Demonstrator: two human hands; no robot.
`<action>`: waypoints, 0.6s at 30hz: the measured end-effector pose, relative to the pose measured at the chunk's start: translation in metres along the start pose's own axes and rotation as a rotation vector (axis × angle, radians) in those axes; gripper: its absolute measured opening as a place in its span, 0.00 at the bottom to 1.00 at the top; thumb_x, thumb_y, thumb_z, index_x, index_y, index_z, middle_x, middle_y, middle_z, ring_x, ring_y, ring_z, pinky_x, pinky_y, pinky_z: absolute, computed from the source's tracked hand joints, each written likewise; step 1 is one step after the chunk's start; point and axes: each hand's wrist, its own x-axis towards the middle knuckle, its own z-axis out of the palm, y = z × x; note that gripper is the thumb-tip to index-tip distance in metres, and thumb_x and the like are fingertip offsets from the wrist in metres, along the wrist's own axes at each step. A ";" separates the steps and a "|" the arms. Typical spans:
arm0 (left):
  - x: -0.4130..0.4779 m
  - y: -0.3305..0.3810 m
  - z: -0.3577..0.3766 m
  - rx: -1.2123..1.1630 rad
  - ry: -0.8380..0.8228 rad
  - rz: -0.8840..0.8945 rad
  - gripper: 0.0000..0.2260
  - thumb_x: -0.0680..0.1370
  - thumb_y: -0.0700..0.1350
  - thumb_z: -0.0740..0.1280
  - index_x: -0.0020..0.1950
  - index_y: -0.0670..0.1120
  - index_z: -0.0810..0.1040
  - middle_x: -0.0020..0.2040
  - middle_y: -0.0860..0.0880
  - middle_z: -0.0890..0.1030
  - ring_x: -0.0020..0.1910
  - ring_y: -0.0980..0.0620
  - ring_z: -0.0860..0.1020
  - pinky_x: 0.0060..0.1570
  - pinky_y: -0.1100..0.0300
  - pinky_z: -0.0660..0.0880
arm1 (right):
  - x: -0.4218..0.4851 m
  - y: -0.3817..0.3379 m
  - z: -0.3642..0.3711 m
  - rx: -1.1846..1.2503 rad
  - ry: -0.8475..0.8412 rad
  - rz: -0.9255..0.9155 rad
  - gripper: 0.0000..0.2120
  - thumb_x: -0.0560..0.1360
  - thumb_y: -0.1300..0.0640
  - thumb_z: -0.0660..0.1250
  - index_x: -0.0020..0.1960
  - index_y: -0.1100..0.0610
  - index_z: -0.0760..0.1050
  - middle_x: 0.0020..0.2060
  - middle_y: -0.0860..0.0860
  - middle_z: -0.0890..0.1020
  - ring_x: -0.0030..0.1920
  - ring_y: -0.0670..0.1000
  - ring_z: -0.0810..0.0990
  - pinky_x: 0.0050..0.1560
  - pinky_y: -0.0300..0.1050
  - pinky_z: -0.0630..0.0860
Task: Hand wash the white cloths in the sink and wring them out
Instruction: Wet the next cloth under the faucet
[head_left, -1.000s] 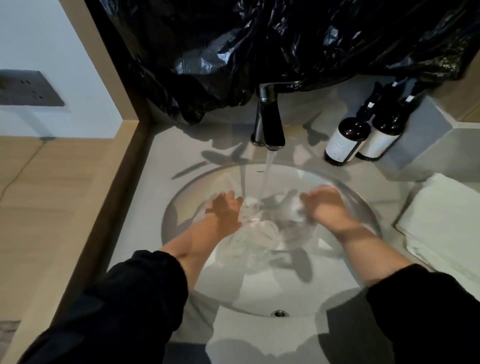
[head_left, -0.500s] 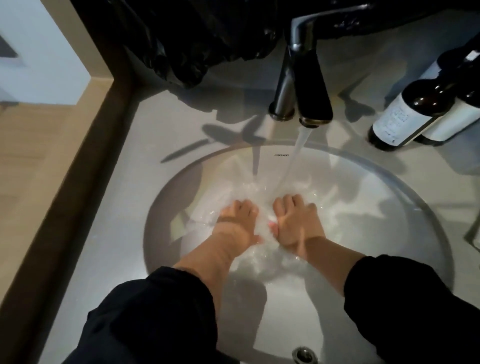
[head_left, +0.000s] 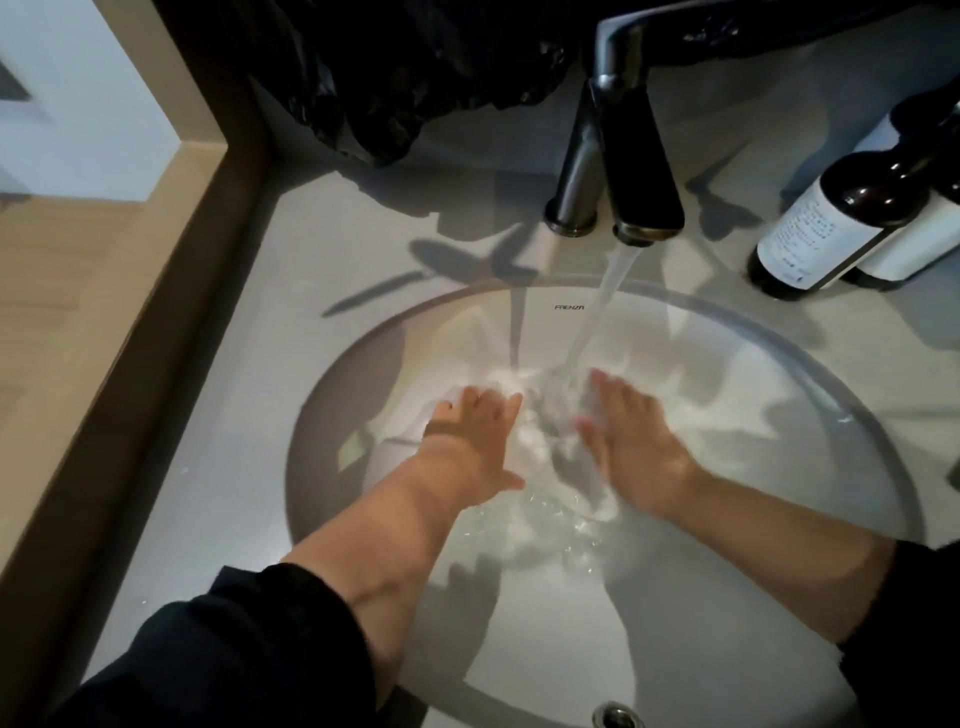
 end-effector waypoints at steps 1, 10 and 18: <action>-0.002 0.002 0.006 -0.005 -0.008 0.008 0.44 0.73 0.66 0.64 0.78 0.48 0.45 0.73 0.46 0.56 0.71 0.44 0.58 0.66 0.50 0.62 | -0.005 -0.005 0.011 -0.149 -0.166 -0.049 0.31 0.82 0.43 0.46 0.78 0.59 0.43 0.75 0.62 0.58 0.72 0.64 0.61 0.67 0.58 0.60; 0.000 0.001 0.016 -0.084 -0.001 -0.002 0.37 0.74 0.63 0.65 0.73 0.44 0.57 0.68 0.44 0.62 0.63 0.43 0.68 0.58 0.52 0.68 | 0.022 0.005 0.039 -0.566 -0.312 -0.207 0.34 0.77 0.40 0.46 0.77 0.58 0.47 0.65 0.59 0.65 0.62 0.60 0.66 0.45 0.50 0.72; 0.002 -0.011 -0.029 0.033 -0.049 -0.076 0.26 0.75 0.63 0.65 0.67 0.50 0.68 0.60 0.48 0.71 0.61 0.45 0.71 0.56 0.53 0.70 | 0.034 0.008 -0.005 0.126 -0.472 0.180 0.19 0.80 0.43 0.57 0.62 0.57 0.64 0.46 0.53 0.77 0.47 0.56 0.77 0.45 0.46 0.71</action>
